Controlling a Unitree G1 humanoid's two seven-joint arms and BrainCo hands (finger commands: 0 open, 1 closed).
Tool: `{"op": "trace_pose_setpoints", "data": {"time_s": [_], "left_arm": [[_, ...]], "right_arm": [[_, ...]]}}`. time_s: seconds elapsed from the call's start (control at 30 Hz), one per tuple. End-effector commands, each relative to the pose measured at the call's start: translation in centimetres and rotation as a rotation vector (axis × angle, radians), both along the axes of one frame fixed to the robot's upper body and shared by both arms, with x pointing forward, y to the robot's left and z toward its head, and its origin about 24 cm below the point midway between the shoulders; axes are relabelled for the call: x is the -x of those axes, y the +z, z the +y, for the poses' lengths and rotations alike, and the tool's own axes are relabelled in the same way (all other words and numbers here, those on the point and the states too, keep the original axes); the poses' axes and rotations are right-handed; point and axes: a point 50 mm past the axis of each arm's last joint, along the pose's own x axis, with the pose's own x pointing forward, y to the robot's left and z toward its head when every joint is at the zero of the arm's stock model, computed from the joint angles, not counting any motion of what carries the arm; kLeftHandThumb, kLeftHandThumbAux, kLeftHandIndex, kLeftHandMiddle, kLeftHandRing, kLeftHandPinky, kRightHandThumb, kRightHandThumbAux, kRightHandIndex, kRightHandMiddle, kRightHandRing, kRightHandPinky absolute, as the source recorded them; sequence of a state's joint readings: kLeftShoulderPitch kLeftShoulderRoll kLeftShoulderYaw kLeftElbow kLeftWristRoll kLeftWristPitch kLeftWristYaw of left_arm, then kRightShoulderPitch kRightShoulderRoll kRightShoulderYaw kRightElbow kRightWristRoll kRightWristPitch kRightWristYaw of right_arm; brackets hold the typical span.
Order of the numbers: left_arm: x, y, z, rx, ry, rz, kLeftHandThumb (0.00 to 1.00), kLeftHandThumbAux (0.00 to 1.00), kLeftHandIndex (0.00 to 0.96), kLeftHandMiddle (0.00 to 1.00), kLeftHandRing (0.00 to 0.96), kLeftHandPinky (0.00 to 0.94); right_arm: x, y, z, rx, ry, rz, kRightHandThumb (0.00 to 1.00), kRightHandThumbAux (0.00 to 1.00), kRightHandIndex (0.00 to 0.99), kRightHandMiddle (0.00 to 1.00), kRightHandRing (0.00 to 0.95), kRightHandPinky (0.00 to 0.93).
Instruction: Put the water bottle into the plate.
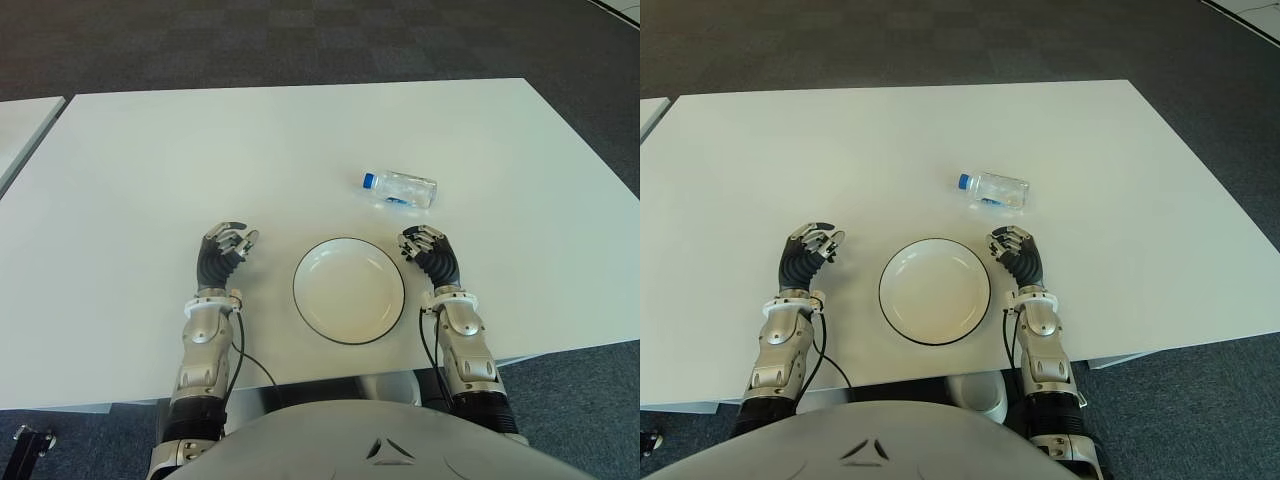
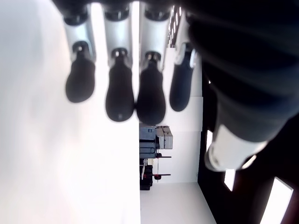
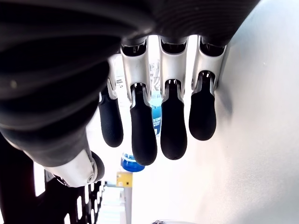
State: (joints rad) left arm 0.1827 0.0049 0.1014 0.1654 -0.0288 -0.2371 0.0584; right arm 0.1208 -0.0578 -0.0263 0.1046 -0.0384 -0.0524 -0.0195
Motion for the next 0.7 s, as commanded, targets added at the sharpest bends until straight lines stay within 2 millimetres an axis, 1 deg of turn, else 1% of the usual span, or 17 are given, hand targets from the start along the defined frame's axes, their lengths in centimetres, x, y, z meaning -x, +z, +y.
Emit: {"op": "trace_pose_setpoints", "data": {"time_s": [0.03,0.5,0.7], "left_arm": [[0.32,-0.32,0.02,0.000,-0.008,0.017,0.709,0.714,0.437,0.715,0.699,0.687],[0.34,-0.31,0.00,-0.001,-0.009,0.022,0.709,0.714,0.437,0.711,0.697,0.683],[0.38,-0.30,-0.01,0.000,-0.008,0.019,0.709,0.714,0.437,0.711,0.696,0.684]], "right_arm": [[0.50,-0.77,-0.08,-0.003,-0.003,0.042,0.705,0.732,0.430,0.597,0.603,0.614],[0.48,-0.74,-0.13,-0.001,-0.011,0.043,0.705,0.731,0.430,0.593,0.596,0.601],[0.43,-0.70,-0.22,0.049,-0.028,0.040,0.705,0.731,0.429,0.583,0.575,0.567]]}}
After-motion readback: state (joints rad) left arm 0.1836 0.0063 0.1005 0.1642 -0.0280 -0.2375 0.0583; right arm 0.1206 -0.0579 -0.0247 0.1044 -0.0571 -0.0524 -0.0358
